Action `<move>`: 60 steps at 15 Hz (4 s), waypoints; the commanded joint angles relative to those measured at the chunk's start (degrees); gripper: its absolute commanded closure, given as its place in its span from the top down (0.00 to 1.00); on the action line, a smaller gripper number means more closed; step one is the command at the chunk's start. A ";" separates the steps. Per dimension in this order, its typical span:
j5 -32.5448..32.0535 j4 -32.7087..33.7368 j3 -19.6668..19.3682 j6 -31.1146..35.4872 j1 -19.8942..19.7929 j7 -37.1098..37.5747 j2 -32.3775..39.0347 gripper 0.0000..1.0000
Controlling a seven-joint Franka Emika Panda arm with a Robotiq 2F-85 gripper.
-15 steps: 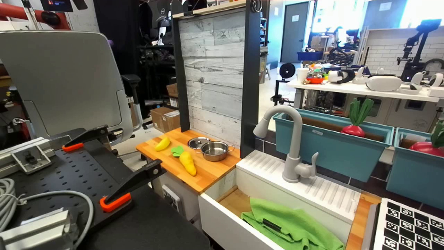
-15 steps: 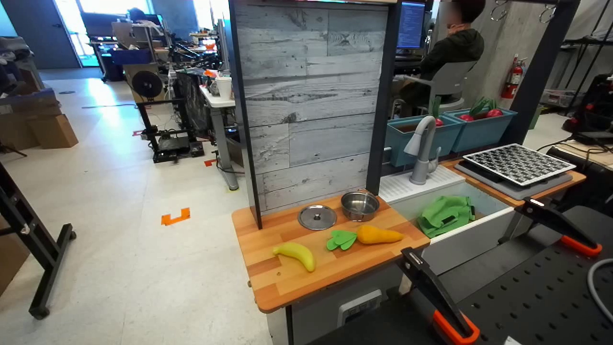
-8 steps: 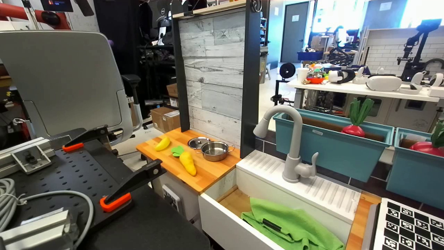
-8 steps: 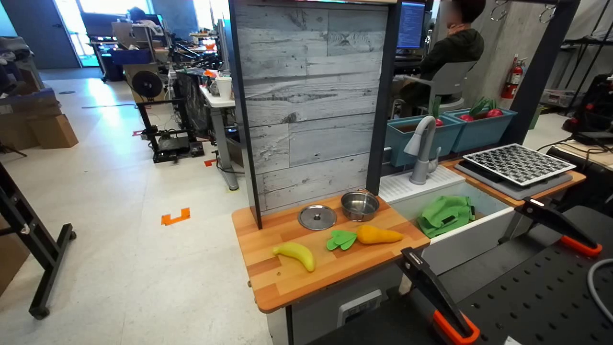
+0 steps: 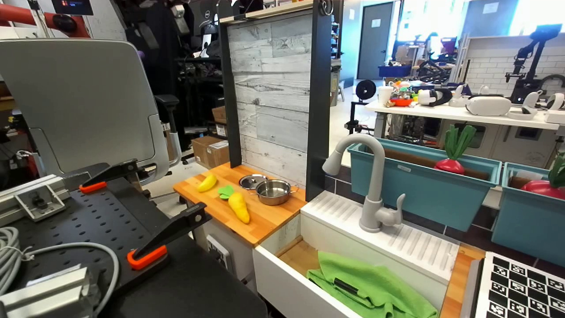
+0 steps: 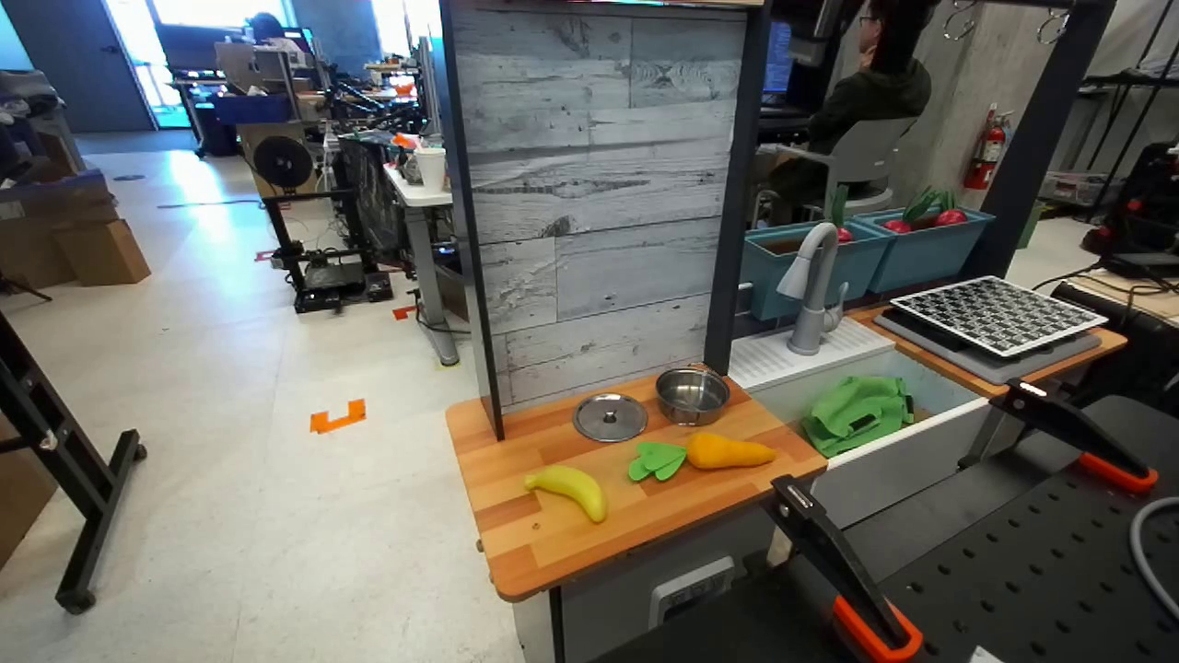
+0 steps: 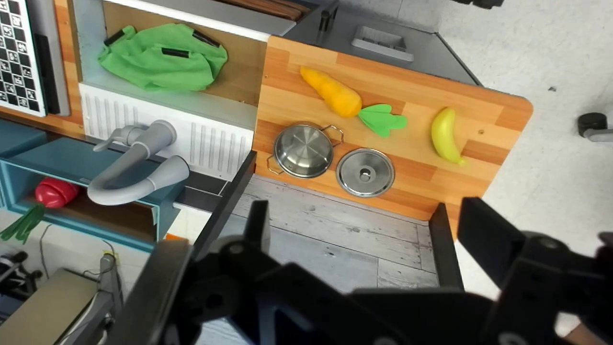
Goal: Pick up the carrot plush toy to the left of the counter
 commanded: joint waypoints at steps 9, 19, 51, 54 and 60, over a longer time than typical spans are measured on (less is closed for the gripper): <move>2.93 9.52 -6.84 11.58 0.66 -24.44 25.73 1.00; 5.65 25.85 -4.15 6.90 -2.99 -36.29 46.99 1.00; -6.98 47.49 -13.06 4.69 6.88 -25.64 75.25 0.30; -7.12 47.69 -13.27 4.81 6.94 -25.57 75.10 0.08; -8.55 45.57 -14.02 5.97 8.11 -24.74 73.47 0.03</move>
